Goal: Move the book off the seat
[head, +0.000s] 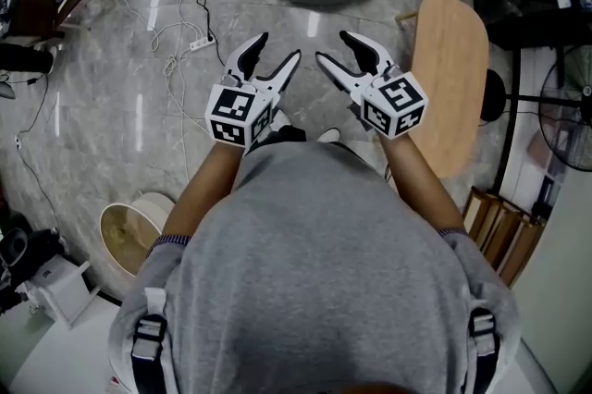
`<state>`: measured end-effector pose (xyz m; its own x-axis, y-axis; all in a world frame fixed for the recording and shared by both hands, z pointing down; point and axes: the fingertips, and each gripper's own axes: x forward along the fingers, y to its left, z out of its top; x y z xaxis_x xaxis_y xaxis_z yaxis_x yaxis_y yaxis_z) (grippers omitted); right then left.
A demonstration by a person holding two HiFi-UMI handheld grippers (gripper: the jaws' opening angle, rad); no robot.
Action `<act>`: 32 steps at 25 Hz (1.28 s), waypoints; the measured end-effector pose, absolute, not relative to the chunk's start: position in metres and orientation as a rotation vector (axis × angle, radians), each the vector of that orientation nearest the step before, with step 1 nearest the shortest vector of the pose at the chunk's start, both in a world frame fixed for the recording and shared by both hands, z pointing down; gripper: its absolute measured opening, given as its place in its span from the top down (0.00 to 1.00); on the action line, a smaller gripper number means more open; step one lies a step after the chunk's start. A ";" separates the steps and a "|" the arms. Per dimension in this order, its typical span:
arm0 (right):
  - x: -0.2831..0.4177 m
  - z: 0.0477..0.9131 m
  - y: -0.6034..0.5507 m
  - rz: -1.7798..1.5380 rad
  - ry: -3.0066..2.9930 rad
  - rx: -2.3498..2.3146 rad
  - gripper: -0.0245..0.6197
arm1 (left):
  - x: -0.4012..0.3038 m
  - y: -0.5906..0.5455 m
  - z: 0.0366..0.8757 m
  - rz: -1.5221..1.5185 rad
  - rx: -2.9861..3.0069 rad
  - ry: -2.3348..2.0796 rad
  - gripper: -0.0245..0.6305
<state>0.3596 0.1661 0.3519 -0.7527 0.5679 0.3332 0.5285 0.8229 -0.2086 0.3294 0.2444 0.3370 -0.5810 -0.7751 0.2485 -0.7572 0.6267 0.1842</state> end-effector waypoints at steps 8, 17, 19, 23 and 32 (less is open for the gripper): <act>0.342 0.370 0.171 0.167 -2.566 -0.787 0.45 | 0.312 0.257 0.350 -0.070 1.173 -2.541 0.47; 0.308 0.378 0.194 0.211 -2.541 -0.764 0.42 | 0.279 0.291 0.358 -0.083 1.138 -2.549 0.46; 0.300 0.380 0.196 0.212 -2.542 -0.751 0.42 | 0.271 0.297 0.361 -0.087 1.136 -2.548 0.46; 0.286 0.383 0.203 0.217 -2.545 -0.725 0.38 | 0.256 0.308 0.365 -0.091 1.149 -2.539 0.46; 0.239 0.395 0.189 0.270 -2.532 -0.716 0.33 | 0.210 0.296 0.372 -0.098 1.147 -2.527 0.46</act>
<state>0.2394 0.1888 0.3948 -0.7416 0.5355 0.4040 0.4383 0.8428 -0.3124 0.2099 0.2963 0.3720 -0.6043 -0.7396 0.2964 -0.7144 0.6677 0.2096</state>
